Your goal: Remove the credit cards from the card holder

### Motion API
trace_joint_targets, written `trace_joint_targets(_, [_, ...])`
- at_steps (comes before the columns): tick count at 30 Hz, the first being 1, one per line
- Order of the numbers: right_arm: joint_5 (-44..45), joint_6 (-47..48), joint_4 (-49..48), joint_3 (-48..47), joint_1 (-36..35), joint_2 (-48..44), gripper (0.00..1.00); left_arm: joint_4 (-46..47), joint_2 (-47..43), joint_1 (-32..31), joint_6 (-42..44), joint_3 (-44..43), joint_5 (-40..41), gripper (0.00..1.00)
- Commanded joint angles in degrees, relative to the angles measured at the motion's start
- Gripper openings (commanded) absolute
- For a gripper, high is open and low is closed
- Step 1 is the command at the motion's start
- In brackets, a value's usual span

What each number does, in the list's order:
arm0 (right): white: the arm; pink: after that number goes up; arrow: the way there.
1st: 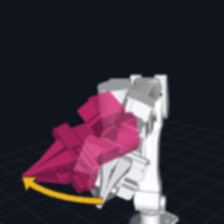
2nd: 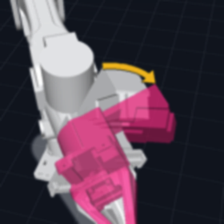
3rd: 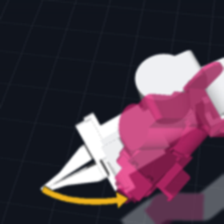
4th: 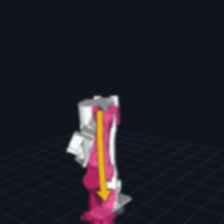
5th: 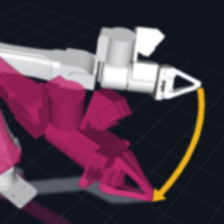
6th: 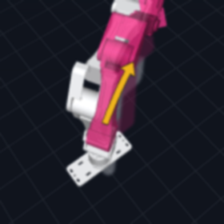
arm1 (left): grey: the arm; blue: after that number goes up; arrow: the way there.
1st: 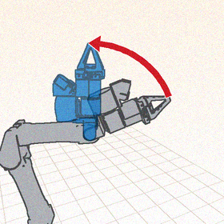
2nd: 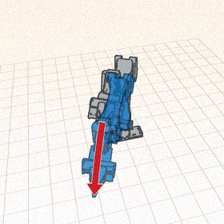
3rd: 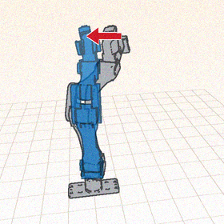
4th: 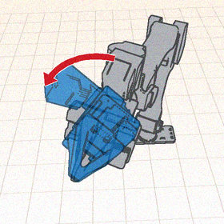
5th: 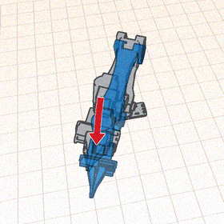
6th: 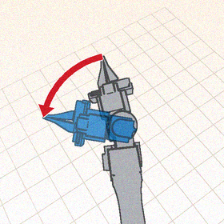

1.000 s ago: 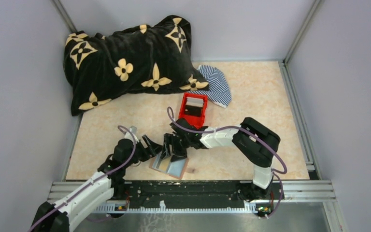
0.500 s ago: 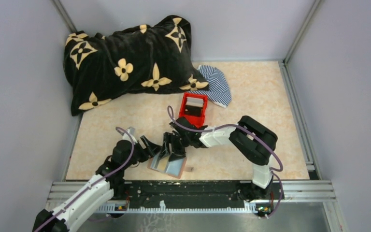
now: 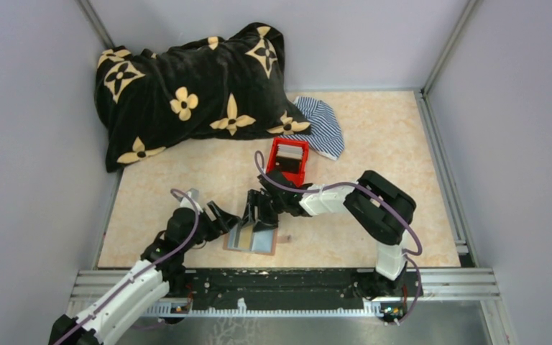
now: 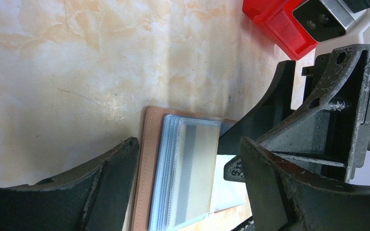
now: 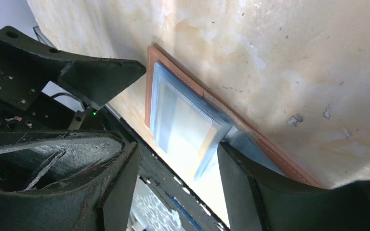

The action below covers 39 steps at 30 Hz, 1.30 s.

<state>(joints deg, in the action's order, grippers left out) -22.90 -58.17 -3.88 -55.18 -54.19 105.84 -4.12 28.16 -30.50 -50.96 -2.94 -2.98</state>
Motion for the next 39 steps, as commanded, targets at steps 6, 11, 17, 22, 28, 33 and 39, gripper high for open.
trace_joint_targets(6, [6.1, 1.2, -4.4, -2.6, 1.8, -0.6, 0.61, -5.1, -5.2, -0.8, -0.7, -0.5, -6.9, 0.82])
trace_joint_targets(11, [6.0, 1.7, -4.8, -4.2, 2.4, 0.5, 0.61, -8.6, -7.2, -0.8, -0.9, -1.0, -8.7, 0.82])
trace_joint_targets(17, [4.5, 2.5, -4.0, -6.2, 2.4, 1.8, 0.61, -10.7, -10.0, -0.8, -1.8, 0.1, -8.2, 0.82])
trace_joint_targets(22, [6.4, 3.1, -2.2, -4.1, 2.3, -1.6, 0.61, -9.3, -8.9, -0.8, -1.6, 0.7, -7.8, 0.82])
trace_joint_targets(28, [9.2, 5.2, 0.8, -2.1, 0.7, -8.2, 0.60, -8.8, -7.9, -0.8, -0.9, 1.3, -6.5, 0.82])
trace_joint_targets(33, [9.3, 5.4, 3.8, -1.0, -2.3, -10.6, 0.60, -6.4, -5.9, -0.8, -1.4, 2.9, -6.3, 0.83])
trace_joint_targets(39, [9.5, 3.2, 6.0, 1.8, -6.2, -10.6, 0.60, -2.1, -0.3, -0.8, -1.3, 2.9, -7.0, 0.83])
